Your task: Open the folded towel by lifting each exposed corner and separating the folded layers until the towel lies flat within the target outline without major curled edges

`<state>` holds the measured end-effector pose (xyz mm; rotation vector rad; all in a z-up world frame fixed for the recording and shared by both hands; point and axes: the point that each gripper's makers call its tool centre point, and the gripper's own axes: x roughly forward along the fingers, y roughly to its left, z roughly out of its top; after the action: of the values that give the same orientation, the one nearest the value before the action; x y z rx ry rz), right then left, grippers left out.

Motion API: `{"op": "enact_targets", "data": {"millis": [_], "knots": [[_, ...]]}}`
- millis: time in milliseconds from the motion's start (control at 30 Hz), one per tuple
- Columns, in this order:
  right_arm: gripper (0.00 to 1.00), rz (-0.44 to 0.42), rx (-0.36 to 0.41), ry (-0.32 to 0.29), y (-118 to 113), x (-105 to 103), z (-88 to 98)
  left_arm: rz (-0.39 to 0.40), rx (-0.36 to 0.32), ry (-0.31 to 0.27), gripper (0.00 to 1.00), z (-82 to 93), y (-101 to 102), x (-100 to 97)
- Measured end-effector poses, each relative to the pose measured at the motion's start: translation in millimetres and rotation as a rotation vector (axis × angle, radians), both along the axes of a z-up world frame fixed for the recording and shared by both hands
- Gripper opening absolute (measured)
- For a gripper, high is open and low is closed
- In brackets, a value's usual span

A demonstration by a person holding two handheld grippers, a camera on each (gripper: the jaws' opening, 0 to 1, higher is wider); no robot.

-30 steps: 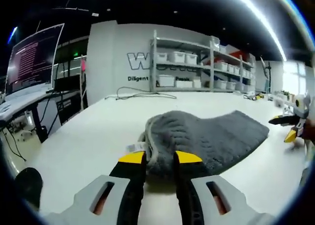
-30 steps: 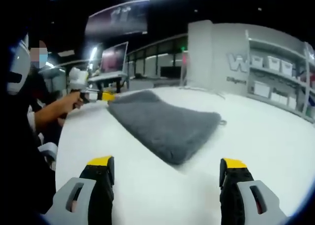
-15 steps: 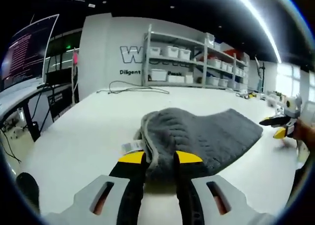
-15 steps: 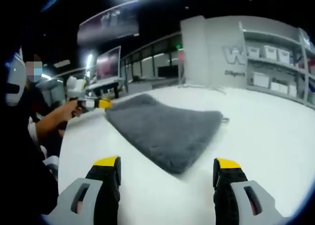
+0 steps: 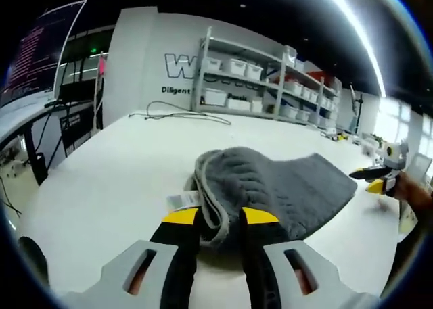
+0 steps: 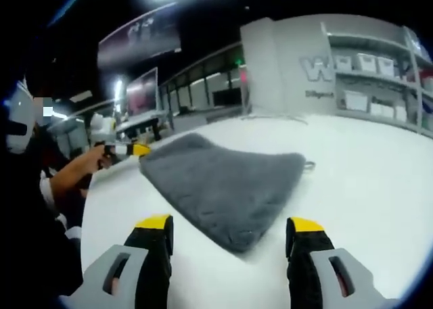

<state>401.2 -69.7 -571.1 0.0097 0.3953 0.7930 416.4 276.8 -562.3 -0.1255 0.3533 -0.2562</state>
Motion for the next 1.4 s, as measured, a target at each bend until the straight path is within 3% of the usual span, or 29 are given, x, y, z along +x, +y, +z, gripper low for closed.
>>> {"op": "enact_targets", "data": {"millis": [267, 433, 567, 700, 867, 1100, 1333, 1400], "knots": [[0.55, -0.042, 0.07, 0.057, -1.4, 8.6, -0.4, -0.037, -0.081, 0.024, 0.24, -1.2, -8.3, 3.7], [0.56, -0.053, 0.072, 0.066, 0.0, 13.2, -3.7, -0.054, -0.065, 0.051, 0.24, -9.1, -11.3, 3.9], [0.54, -0.069, 0.074, 0.107, 0.3, 15.3, -12.2, -0.051, -0.06, 0.054, 0.23, -10.2, -10.1, 3.3], [0.53, -0.054, 0.067, 0.101, 3.3, 15.6, -13.6, -0.048, -0.064, 0.064, 0.18, -12.3, -8.2, 2.8], [0.37, -0.047, 0.076, 0.108, 6.2, 15.3, -14.6, -0.047, -0.069, 0.085, 0.13, -15.9, -7.2, 1.6], [0.32, -0.057, 0.085, 0.117, 5.2, 17.1, -16.5, -0.04, -0.088, 0.102, 0.08, -19.5, -4.6, -1.5], [0.23, -0.072, 0.091, 0.122, 3.9, 18.6, -17.1, -0.004, -0.085, 0.075, 0.05, -19.8, 1.4, -2.5], [0.21, -0.077, 0.091, 0.125, 2.8, 18.8, -16.9, 0.009, -0.111, 0.073, 0.05, -19.6, 2.8, -3.6]]}}
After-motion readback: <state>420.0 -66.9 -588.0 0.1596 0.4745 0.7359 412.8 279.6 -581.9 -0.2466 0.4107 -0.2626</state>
